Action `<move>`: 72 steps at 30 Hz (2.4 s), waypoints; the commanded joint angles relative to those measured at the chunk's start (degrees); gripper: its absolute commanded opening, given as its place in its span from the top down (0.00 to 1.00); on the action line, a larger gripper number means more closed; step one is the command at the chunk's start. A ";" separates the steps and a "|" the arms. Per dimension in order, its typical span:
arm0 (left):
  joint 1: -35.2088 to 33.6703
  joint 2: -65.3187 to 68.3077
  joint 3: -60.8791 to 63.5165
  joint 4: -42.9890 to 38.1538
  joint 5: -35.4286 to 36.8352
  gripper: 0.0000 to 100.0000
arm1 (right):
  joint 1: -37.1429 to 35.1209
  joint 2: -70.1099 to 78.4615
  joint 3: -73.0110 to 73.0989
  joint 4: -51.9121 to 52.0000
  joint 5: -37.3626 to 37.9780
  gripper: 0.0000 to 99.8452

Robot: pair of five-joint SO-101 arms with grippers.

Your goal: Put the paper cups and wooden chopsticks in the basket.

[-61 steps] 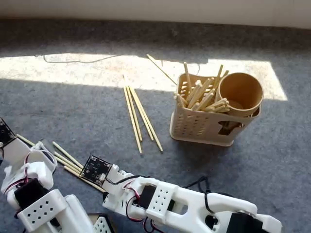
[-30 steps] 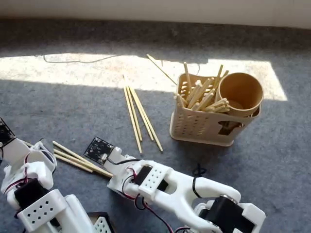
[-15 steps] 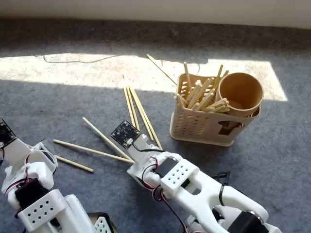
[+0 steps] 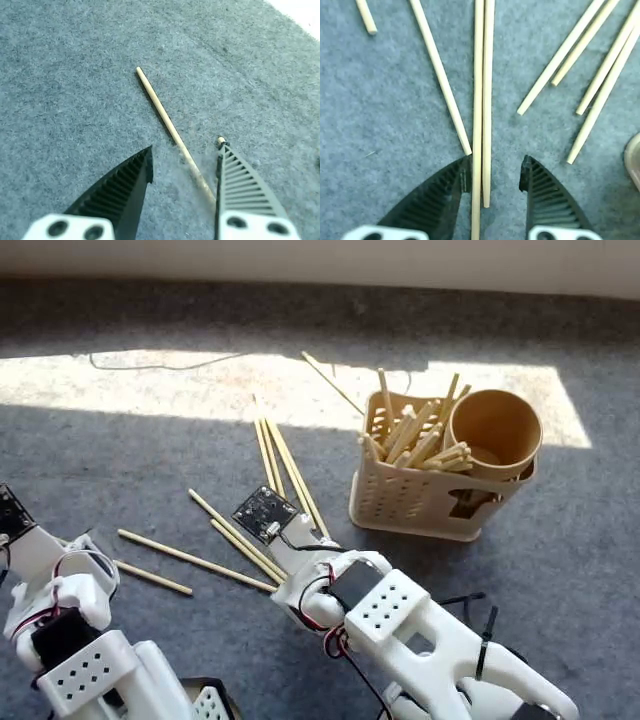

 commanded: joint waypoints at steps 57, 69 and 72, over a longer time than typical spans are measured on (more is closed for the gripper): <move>-0.57 -0.84 2.33 -4.22 0.18 0.79 | 11.38 -1.63 -6.55 11.03 16.70 1.00; -0.66 -0.84 2.42 -4.22 0.18 0.79 | 17.45 -2.15 -2.24 11.30 24.70 0.81; -0.66 -0.84 2.42 -4.22 0.18 0.79 | 16.66 -1.98 -2.33 10.77 20.84 0.81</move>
